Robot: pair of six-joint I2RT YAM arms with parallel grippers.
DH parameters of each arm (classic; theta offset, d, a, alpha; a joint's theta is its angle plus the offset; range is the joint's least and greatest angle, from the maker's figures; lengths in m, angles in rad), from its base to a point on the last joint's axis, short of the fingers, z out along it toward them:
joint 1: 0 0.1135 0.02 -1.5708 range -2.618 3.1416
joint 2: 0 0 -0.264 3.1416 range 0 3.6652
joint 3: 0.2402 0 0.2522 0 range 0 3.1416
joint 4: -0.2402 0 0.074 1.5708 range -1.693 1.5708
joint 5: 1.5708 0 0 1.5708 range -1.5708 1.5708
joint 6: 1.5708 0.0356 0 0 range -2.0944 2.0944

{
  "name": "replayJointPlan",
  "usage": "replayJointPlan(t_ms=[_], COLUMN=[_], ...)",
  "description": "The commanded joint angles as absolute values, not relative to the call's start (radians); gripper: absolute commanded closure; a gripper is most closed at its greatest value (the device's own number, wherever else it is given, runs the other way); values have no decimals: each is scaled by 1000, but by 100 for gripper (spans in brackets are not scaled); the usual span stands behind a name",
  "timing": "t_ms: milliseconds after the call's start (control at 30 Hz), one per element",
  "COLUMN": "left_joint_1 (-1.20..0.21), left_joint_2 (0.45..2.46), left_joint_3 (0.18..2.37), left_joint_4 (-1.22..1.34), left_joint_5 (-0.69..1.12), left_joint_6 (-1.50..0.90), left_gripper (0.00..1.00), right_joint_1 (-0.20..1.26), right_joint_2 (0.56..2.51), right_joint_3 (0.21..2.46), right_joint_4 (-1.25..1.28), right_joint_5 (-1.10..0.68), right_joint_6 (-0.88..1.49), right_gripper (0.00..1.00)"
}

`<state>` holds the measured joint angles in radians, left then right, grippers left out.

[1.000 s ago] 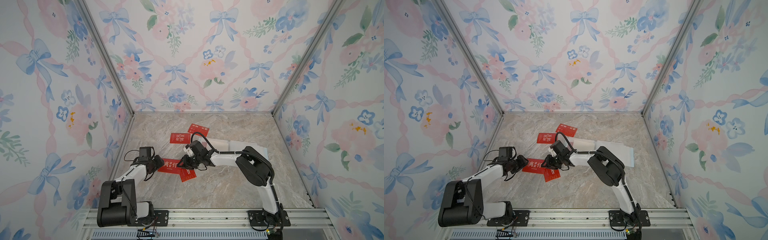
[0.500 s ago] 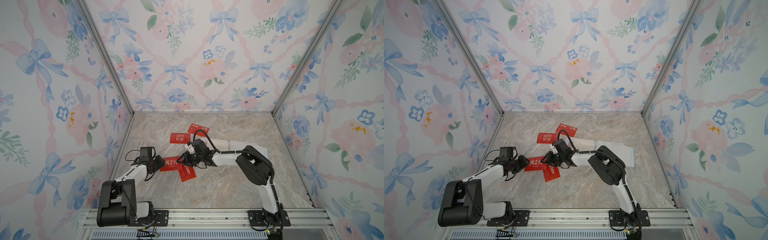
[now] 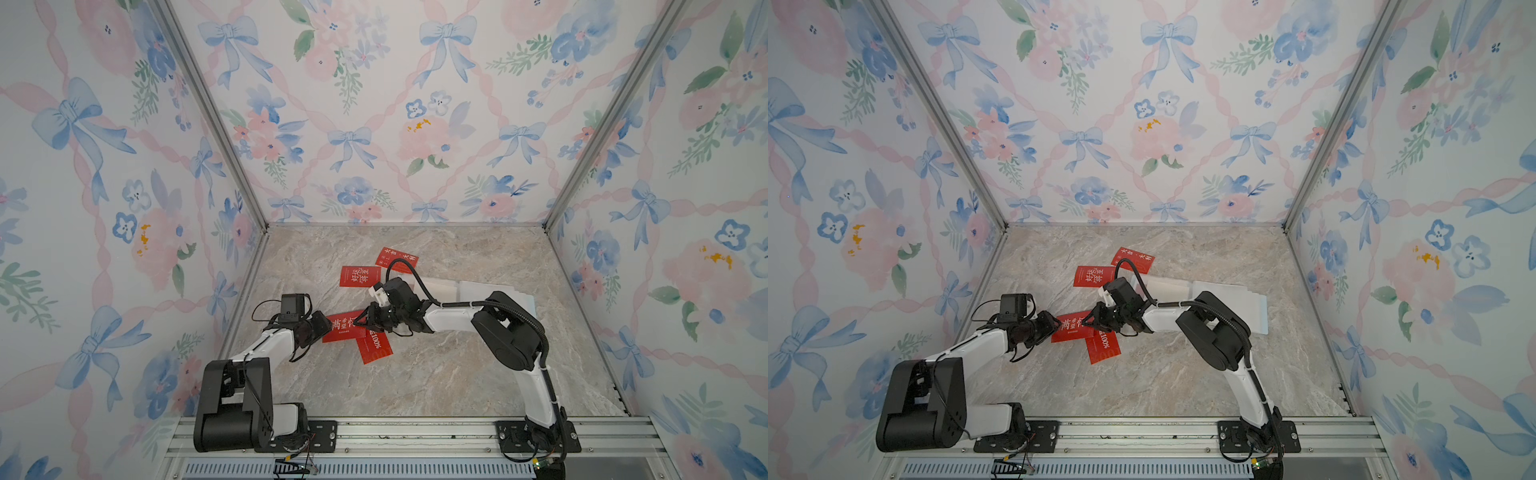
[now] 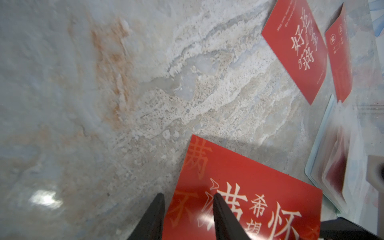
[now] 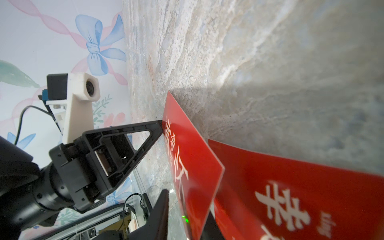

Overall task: Place the photos into the photo albums
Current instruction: Pick up the photo at the center of the board.

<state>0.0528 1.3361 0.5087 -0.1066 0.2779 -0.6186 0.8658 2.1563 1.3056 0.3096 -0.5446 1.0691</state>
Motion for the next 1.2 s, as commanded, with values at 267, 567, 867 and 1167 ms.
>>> replayJointPlan(t_ms=[267, 567, 867, 1167], left_joint_1=[55, 61, 66, 70], left_joint_2=[1289, 1247, 1138, 1040], left_joint_3=[517, 515, 528, 543], left_joint_4=[-134, -134, -133, -127], left_joint_5=[307, 295, 359, 395], left_joint_6=[-587, -595, -621, -617], left_gripper=[59, 59, 58, 58], right_joint_1=[867, 868, 859, 797], right_joint_2=[2111, 2101, 2083, 1988], right_joint_3=[1297, 1293, 1327, 1311], right_joint_4=[294, 277, 205, 176], right_joint_5=[-540, -540, -528, -577], right_joint_6=[1034, 1012, 955, 860], right_gripper=[98, 99, 99, 99])
